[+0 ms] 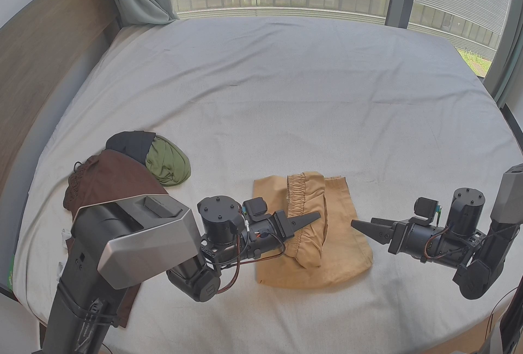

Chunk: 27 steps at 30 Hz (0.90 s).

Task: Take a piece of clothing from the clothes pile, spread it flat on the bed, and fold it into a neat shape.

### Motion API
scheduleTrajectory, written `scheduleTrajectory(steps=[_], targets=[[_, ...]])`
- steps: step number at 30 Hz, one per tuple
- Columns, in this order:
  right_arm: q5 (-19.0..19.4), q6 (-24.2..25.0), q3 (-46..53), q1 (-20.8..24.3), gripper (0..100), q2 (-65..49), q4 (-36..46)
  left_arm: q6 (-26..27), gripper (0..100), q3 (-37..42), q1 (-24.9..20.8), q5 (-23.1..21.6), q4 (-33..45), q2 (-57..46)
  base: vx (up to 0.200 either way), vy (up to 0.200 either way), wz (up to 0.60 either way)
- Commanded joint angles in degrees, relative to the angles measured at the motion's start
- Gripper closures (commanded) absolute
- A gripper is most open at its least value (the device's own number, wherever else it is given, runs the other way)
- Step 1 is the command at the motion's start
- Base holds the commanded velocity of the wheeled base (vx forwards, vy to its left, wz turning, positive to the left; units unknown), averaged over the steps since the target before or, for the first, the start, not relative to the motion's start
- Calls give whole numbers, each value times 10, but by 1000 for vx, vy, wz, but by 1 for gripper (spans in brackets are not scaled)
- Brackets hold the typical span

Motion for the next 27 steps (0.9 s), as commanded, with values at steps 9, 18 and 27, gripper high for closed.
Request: scheduleTrajectory(steps=[9,18,27], targets=[[0,0,0,0,0,7,0,2,0,-17,3,3,-1,12,0,0,0],[0,0,4,10,0,35,0,20,0,14,35,4,-17,-32,0,0,0],[-1,0,9,23,0,84,-1,112,0,129,73,4,-19,-114,0,0,0]])
